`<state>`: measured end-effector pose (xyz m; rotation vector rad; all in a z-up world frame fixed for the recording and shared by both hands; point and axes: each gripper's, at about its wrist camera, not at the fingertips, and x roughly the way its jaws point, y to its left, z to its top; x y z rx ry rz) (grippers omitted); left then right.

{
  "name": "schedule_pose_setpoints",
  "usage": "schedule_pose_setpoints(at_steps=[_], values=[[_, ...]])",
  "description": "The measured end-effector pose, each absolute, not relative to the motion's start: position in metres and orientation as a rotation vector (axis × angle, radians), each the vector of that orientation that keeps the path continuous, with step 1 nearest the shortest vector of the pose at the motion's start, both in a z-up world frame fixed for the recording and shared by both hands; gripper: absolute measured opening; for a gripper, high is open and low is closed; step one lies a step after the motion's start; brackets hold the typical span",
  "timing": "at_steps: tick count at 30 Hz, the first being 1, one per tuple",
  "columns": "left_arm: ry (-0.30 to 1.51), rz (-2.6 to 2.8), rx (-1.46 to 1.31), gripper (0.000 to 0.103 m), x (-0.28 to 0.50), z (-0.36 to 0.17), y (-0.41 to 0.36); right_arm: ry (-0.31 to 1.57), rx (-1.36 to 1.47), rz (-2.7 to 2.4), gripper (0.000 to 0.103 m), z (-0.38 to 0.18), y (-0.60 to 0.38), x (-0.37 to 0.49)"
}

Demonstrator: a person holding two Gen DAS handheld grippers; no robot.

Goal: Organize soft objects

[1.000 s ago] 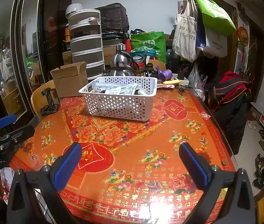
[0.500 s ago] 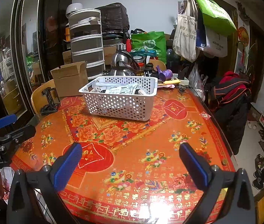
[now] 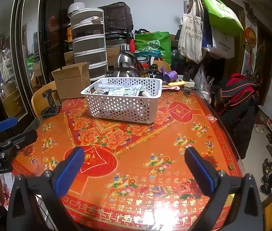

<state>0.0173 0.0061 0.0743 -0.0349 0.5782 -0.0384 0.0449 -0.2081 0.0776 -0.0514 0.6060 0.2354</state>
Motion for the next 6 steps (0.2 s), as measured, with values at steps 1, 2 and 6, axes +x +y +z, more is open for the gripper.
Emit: schedule_pose_setpoints(at_steps=[1, 2, 6], values=[[0.580, -0.039, -0.035, 0.103, 0.0174, 0.0737, 0.0058, 0.606, -0.052, 0.236, 0.103, 0.0775, -0.2077, 0.0456], [0.580, -0.041, -0.034, 0.103, 0.0178, 0.0750, 0.0066, 0.607, -0.052, 0.236, 0.103, 0.0769, -0.2083, 0.0451], [0.579, -0.048, -0.032, 0.103, 0.0161, 0.0747, 0.0052, 0.608, -0.055, 0.237, 0.103, 0.0750, -0.2093, 0.0441]])
